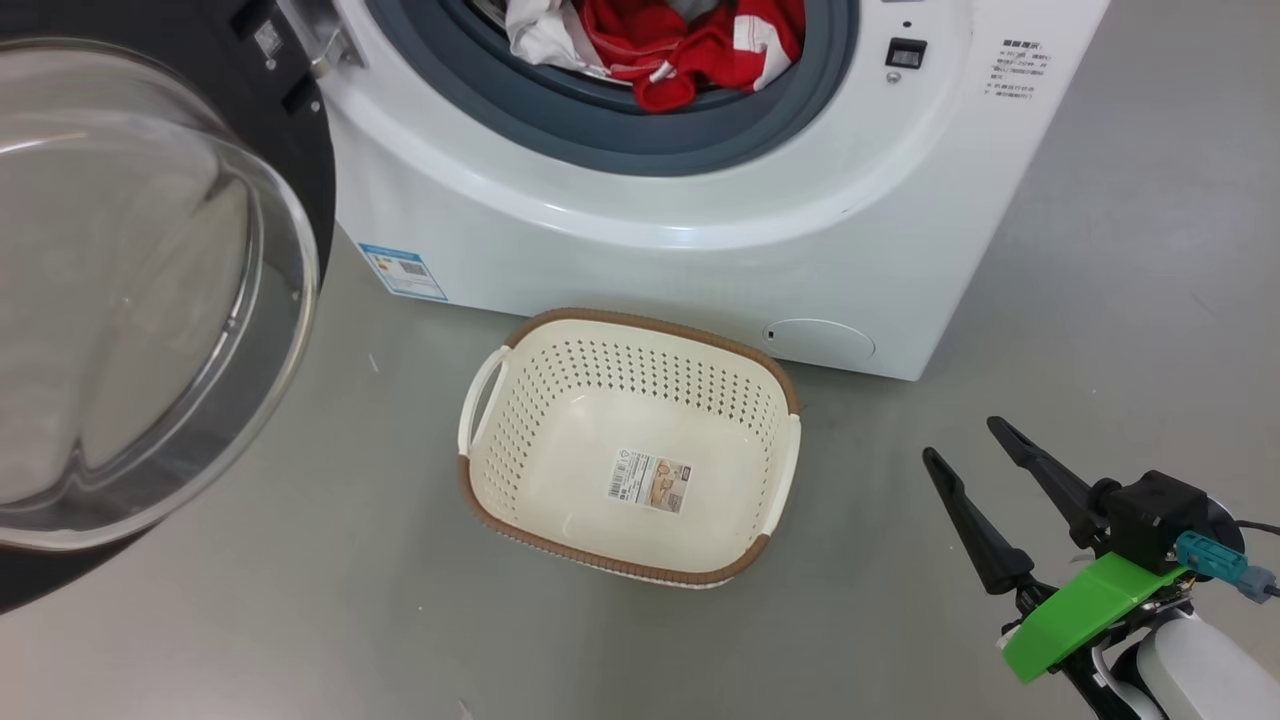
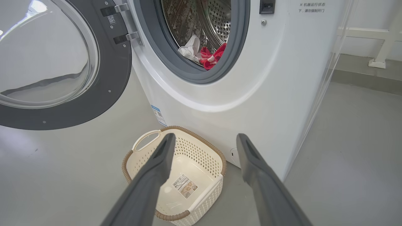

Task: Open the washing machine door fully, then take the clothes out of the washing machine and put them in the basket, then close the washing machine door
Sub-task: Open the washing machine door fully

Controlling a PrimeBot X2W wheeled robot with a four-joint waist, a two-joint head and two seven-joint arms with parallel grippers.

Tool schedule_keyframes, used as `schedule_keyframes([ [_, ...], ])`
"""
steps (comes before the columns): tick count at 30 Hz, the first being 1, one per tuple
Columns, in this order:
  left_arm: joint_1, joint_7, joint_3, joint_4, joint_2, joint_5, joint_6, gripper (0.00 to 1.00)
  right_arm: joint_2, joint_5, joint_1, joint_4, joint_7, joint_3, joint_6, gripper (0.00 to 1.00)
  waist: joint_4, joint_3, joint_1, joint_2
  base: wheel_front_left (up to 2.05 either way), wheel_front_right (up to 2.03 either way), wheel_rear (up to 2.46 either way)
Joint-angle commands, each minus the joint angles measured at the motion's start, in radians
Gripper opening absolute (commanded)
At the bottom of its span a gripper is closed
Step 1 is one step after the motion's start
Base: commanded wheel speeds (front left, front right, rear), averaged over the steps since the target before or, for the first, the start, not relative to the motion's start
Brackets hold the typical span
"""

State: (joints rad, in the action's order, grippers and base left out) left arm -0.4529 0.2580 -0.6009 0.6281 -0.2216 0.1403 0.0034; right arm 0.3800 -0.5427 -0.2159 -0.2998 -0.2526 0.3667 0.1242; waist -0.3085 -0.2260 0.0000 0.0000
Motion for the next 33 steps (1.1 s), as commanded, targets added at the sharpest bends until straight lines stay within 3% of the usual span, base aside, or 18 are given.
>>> schedule_keyframes([
  [1,-0.029,0.004,-0.048,-0.004,-0.083,-0.006,0.018,0.0,0.02,0.003,-0.024,0.024,-0.009,0.014,0.007,1.0,0.006,-0.011,0.0,0.0,0.0,0.0,0.0],
  [8,-0.065,0.004,-0.083,0.055,-0.125,-0.012,0.001,0.0,0.025,0.003,-0.038,0.025,-0.009,0.015,0.007,1.0,0.01,-0.027,0.0,0.0,0.0,0.0,0.0],
  [15,-0.079,0.004,-0.105,0.088,-0.121,-0.011,-0.028,0.0,0.023,0.003,-0.04,0.023,-0.009,0.017,0.007,1.0,0.007,-0.022,0.0,0.0,0.0,0.0,0.0],
  [24,-0.047,0.004,-0.121,0.061,-0.065,-0.017,-0.091,0.0,0.017,0.002,-0.033,0.018,-0.009,0.016,0.007,1.0,-0.001,0.005,0.0,0.0,0.0,0.0,0.0],
  [32,0.023,0.004,-0.109,-0.03,0.013,-0.038,-0.121,0.0,0.003,0.005,-0.016,0.016,-0.009,0.005,0.007,1.0,-0.01,0.037,0.0,0.0,0.0,0.0,0.0],
  [33,0.032,0.004,-0.109,-0.042,0.021,-0.038,-0.123,0.04,0.001,0.005,-0.015,0.016,-0.009,0.004,0.007,1.0,-0.01,0.04,0.0,0.0,0.0,0.0,0.0],
])
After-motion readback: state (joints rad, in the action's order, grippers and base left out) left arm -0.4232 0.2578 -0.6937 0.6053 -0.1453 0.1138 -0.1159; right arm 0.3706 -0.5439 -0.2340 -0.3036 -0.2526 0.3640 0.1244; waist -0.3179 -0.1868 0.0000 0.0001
